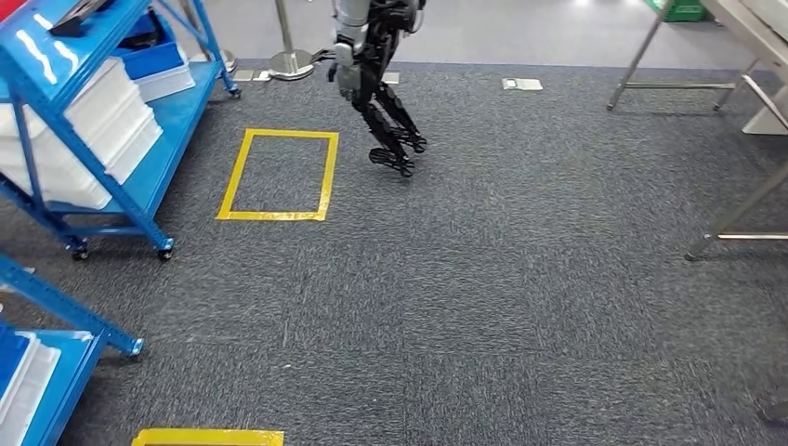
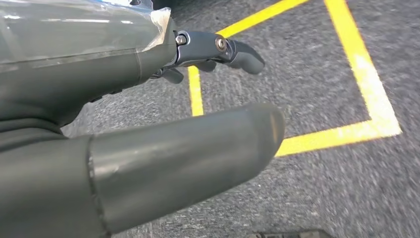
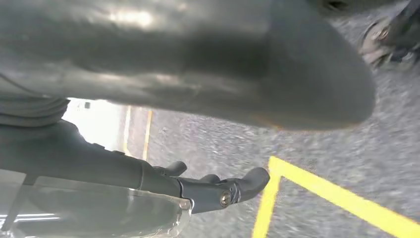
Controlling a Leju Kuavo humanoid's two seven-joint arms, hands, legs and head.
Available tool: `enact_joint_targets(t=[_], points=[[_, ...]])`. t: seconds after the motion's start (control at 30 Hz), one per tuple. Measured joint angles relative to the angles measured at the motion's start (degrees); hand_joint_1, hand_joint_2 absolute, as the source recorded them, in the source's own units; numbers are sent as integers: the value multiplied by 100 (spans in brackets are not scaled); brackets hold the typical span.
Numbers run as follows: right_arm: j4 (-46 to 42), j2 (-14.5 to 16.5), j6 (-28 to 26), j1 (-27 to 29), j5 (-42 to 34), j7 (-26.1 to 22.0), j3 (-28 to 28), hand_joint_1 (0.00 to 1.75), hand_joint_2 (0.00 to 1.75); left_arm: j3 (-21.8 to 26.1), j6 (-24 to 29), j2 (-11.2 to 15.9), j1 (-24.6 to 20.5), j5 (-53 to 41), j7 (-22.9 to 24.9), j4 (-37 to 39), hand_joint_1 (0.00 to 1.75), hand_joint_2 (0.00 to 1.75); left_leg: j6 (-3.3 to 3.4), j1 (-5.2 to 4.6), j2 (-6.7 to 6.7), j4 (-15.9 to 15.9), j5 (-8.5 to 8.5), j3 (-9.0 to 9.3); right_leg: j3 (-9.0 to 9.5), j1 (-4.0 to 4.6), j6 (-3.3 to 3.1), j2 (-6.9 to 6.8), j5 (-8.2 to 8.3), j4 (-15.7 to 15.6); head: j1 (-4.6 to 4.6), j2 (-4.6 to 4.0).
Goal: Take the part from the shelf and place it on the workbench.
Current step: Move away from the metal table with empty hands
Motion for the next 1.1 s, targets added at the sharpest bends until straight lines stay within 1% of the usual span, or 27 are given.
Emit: enact_joint_targets(t=[0.07,0.1,0.13,0.17,0.2,0.27,0.3,0.33,0.37,0.43,0.47,0.5,0.57,0.6,0.63,0.67,0.7,0.73,0.8,0.83,0.87,0.93,0.97,1.0,1.03,1.07,1.1], points=[[1,2,0,19,0,1,0,0,0,-2,0,3,-12,0,-5,0,0,0,51,8,-126,-34,37,5,-311,-29,-43,297,-311,651,44,0],[2,3,-1,29,-1,1,0,0,0,-2,-1,5,-16,1,-6,0,0,0,61,5,-205,-33,42,-4,-512,-40,-53,354,-455,1040,60,1],[3,3,-1,38,-1,1,0,0,0,-2,-1,6,-14,0,-7,0,0,0,63,3,-288,-31,45,-8,-666,-48,-37,379,-530,1314,75,1],[4,3,-1,44,-1,1,0,0,0,-2,-2,5,-8,0,-7,0,0,0,62,2,-373,-28,47,-9,-727,-55,4,392,-511,1397,85,1],[4,2,-1,48,-1,2,0,0,0,-2,-2,3,-3,0,-7,0,0,0,56,3,-456,-23,47,-5,-673,-62,61,407,-393,1241,92,1],[4,-6,0,51,0,5,0,0,0,-3,-2,-2,1,0,-7,0,0,0,23,2,-611,2,44,-3,-340,-92,162,555,-30,457,115,1],[4,-9,0,49,0,6,0,0,0,-3,-2,-2,0,0,-7,0,0,0,-9,-5,-681,21,33,-9,-195,-101,160,642,113,109,129,1],[4,-11,0,47,0,7,0,0,0,-4,-2,-2,0,0,-8,0,0,0,-46,-13,-735,35,25,-18,-107,-102,128,708,197,-112,136,1],[4,-13,0,41,0,7,0,0,0,-4,-2,-1,3,0,-8,0,0,0,-85,-16,-783,38,20,-28,-84,-89,73,730,223,-190,133,1],[4,-10,0,25,1,8,0,0,0,-3,-2,1,16,1,-9,0,0,0,-152,2,-845,33,28,-52,-53,-82,-40,632,250,-208,113,1],[4,-8,0,19,2,8,0,0,0,-2,-2,3,24,5,-9,0,0,0,-177,9,-768,82,-5,-81,-37,-92,-84,579,267,-219,97,1],[4,-4,0,19,3,8,0,0,0,-1,-2,4,26,10,-10,0,0,0,-199,13,-629,226,-102,-152,-22,-105,-129,517,282,-231,71,1],[4,-3,0,36,5,6,-1,0,0,-2,-4,3,20,22,-16,0,0,0,-237,19,-285,847,-462,-447,-23,-91,-192,385,287,-240,7,1],[4,-4,0,47,7,6,-1,0,0,-2,-5,0,15,25,-20,0,0,0,-257,27,-199,1244,-649,-644,-27,-74,-213,309,279,-239,-14,1],[4,-8,0,55,8,6,-2,0,0,-1,-8,-2,17,29,-22,0,0,0,-272,35,-160,1556,-758,-804,-30,-58,-222,233,272,-239,-19,1],[4,-13,0,57,11,7,-2,0,0,-1,-9,-3,20,32,-23,0,0,0,-280,41,-141,1692,-763,-879,-32,-47,-230,161,264,-239,-20,1],[4,-17,0,55,16,7,-2,0,0,0,-10,-4,24,35,-23,0,0,0,-280,44,-121,1601,-661,-835,-28,-41,-233,95,255,-238,-22,1],[4,-19,0,50,20,7,-2,0,0,0,-11,-3,27,38,-22,0,0,0,-269,44,-78,1296,-487,-673,-23,-37,-231,35,244,-238,-25,1],[4,-15,0,44,24,7,-1,0,0,-1,-12,-2,17,39,-22,0,0,0,-218,23,160,511,-178,-231,6,-9,-201,-68,210,-236,-37,1],[4,-12,0,42,24,7,-1,0,0,-1,-13,-2,7,39,-23,0,0,0,-186,4,249,256,-113,-87,23,7,-172,-113,190,-236,-30,1],[4,-9,0,38,24,7,-1,0,0,-1,-15,-1,0,39,-25,0,0,0,-153,-17,302,133,-100,-18,51,19,-141,-160,170,-237,-22,1],[4,-2,0,18,24,7,0,0,0,-1,-17,-1,-2,37,-27,0,0,0,-89,-41,186,83,-92,-8,112,27,-78,-261,145,-255,-6,1],[4,2,0,9,25,7,0,0,0,-1,-19,-2,2,36,-32,0,0,0,-57,-33,126,42,-64,16,126,21,-52,-220,119,-233,-4,1],[4,4,0,5,25,7,0,0,0,-1,-19,-3,1,34,-37,0,0,0,-20,-19,62,-1,-31,38,101,17,-37,-111,60,-146,1,0],[4,5,0,5,25,6,0,0,0,-2,-20,-3,-5,34,-44,-1,0,0,13,-2,-6,-41,2,58,7,11,-39,48,-55,70,19,0],[5,4,0,11,25,5,0,0,0,-2,-22,-3,-13,34,-53,-1,0,0,33,6,-74,-58,19,57,-164,-13,-55,222,-211,411,41,0],[5,3,1,16,21,3,0,0,0,-2,-27,-2,-21,31,-61,-1,0,0,48,7,-155,-58,27,45,-372,-28,-71,323,-375,820,59,0]])
